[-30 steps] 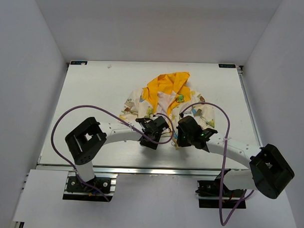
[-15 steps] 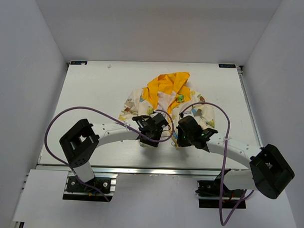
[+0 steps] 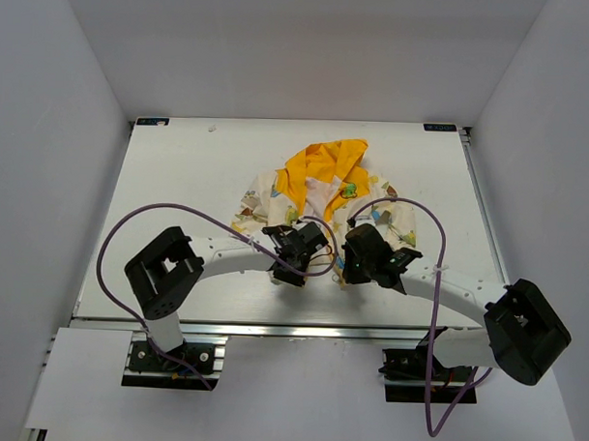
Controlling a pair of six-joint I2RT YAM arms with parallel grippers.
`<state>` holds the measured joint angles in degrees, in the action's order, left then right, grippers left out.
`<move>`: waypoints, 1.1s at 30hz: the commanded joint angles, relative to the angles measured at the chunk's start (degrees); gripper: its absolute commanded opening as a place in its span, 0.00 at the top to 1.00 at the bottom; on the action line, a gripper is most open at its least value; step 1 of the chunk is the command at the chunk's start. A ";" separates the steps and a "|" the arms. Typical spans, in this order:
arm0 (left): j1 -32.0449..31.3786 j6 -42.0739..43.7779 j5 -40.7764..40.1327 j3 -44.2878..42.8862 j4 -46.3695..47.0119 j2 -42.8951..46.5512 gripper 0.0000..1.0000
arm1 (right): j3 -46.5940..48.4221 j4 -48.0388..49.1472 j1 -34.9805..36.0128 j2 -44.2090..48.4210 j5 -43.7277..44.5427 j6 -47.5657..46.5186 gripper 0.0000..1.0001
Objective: Zip up the jacket
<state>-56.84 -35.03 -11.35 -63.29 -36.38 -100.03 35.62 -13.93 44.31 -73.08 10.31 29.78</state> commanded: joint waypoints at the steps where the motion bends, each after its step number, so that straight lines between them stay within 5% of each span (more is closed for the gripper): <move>1: -0.11 -0.48 0.54 -1.22 1.66 -1.21 0.66 | -0.46 0.40 -0.19 1.62 -0.46 -0.25 1.00; 8: -0.11 -1.01 1.77 -0.17 3.86 -0.70 0.90 | -0.55 0.22 -0.19 2.15 -0.64 -0.42 1.00; 13: -0.11 -1.71 2.21 -0.17 3.07 0.53 0.60 | -0.64 0.05 -0.19 2.50 -0.64 -0.25 1.00; 21: -0.11 -2.33 1.95 1.06 3.95 2.91 0.47 | -0.11 -1.53 -0.19 2.85 1.56 -0.25 1.00; 28: -0.11 -3.12 1.08 0.27 3.60 0.10 0.44 | -0.11 -1.62 -0.19 2.77 1.47 -0.25 1.00; 33: -0.11 -3.56 -0.59 -0.08 2.98 -2.18 0.55 | -0.28 -1.45 -0.28 2.59 1.65 -0.16 1.00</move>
<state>-56.84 -37.85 -10.33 -62.50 -32.95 -101.30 35.40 -14.98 44.29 -71.55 11.03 29.76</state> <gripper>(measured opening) 0.459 0.054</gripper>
